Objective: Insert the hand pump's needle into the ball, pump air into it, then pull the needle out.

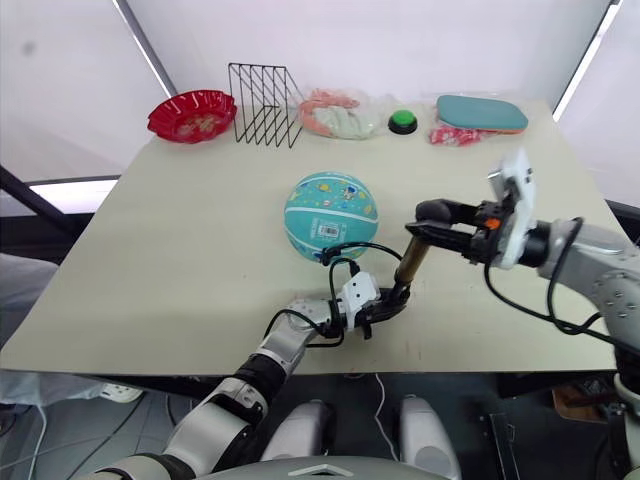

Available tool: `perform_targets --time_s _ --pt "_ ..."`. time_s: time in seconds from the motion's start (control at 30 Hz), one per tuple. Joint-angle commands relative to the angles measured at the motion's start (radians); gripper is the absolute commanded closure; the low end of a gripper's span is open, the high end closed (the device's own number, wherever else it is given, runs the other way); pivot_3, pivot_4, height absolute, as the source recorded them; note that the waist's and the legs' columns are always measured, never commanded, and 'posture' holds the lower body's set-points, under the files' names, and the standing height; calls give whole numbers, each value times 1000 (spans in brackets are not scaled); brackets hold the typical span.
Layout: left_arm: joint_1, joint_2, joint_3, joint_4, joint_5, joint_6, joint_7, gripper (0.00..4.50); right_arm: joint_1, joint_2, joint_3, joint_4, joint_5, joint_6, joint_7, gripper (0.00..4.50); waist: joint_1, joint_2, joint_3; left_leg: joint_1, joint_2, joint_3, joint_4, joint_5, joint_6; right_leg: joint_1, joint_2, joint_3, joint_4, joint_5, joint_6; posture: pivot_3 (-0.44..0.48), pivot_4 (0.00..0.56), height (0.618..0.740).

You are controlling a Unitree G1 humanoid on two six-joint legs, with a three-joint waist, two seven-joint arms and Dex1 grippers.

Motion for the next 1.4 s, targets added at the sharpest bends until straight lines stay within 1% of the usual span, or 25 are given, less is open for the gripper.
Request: perform_targets --time_s 0.03,0.13,0.2,0.27,0.37,0.43,0.57,0.63,0.7,0.8,0.9,1.0,1.17,1.2,1.27,1.3,1.4 --pt "55 11 -4 36 0 36 -8 3448 53 36 159 83 -151 -31 19 2464 -1 1 -1 0 1 0 0 0 0 0 0 0 0 0 0 0 150 740" --pt "58 9 -4 29 1 42 -6 3448 72 75 242 163 -262 -103 46 2464 0 3 -3 1 2 -1 -1 0 0 0 2 0 0 0 -1 0 150 740" --pt "59 9 -5 26 1 44 -6 3448 78 99 261 200 -299 -132 57 2464 -1 4 -6 2 1 -1 -2 0 0 0 3 0 0 0 -1 0 150 740" --pt "57 10 -3 24 1 46 -6 3449 67 104 235 192 -295 -133 60 2464 -1 4 -9 2 1 0 -2 0 0 0 3 1 0 0 -1 0 150 740" --pt "53 13 0 30 0 46 -7 3449 37 71 143 108 -229 -88 60 2464 -1 3 -9 3 1 -1 -2 0 0 0 3 0 0 0 -1 0 150 740" --pt "52 13 1 34 0 45 -7 3449 29 53 109 75 -207 -71 62 2464 2 4 -8 3 1 -1 -2 0 0 0 2 0 0 0 -1 0 150 740" --pt "50 11 3 43 -1 40 -10 3449 -59 -44 -84 -39 -8 72 38 2464 7 4 -1 -2 -1 -2 -2 0 0 -4 0 -1 -1 0 0 0 150 740" --pt "47 10 2 50 -1 36 -12 3449 -124 -85 -166 -54 94 136 10 2464 10 6 3 -5 -3 -1 -1 0 0 -7 -2 0 -1 0 0 0 150 740" --pt "46 9 -1 57 -2 31 -15 3449 -207 -137 -237 -38 191 196 -19 2464 13 4 4 -10 -4 -1 0 0 0 -11 -3 0 -1 1 1 0 150 740" --pt "45 8 -4 60 -5 28 -16 3449 -284 -183 -289 -9 291 258 -60 2464 19 3 9 -14 -4 -3 3 0 0 -13 -3 -2 -1 1 1 0 150 740" --pt "45 8 -7 63 -7 25 -16 3449 -336 -217 -310 19 357 301 -90 2464 24 2 10 -17 -4 -4 3 0 0 -15 -3 -3 -1 1 1 0 150 740" --pt "44 7 -7 65 -8 23 -18 3449 -340 -228 -298 22 366 308 -98 2464 25 2 10 -17 -4 -4 3 0 0 -15 -3 -2 -1 1 1 0 150 740" --pt "47 5 -11 54 -8 25 -20 3449 -189 -180 -172 -16 202 221 -47 2464 25 2 9 -16 -3 -3 4 0 0 -15 -2 -2 0 1 1 0 150 740" --pt "48 5 -10 51 -8 26 -20 3449 -164 -169 -151 -13 176 202 -38 2464 25 1 5 -16 -3 -2 4 0 0 -15 -2 -2 0 1 1 0 150 740" --pt "52 6 -9 41 -7 29 -20 3449 -116 -124 -102 4 134 166 -30 2464 19 1 3 -12 -2 -3 3 0 0 -11 -1 -2 0 1 1 0 150 740" --pt "55 7 -9 36 -7 31 -20 3449 -90 -115 -62 7 90 138 -16 2464 13 -1 2 -10 -2 -2 3 0 0 -10 -1 -2 0 1 1 0 150 740" --pt "62 13 -6 18 -7 38 -17 3449 -27 -71 42 29 -14 66 19 2464 1 -1 1 -1 -1 -1 1 0 0 -3 -1 -1 0 0 0 0 150 740"
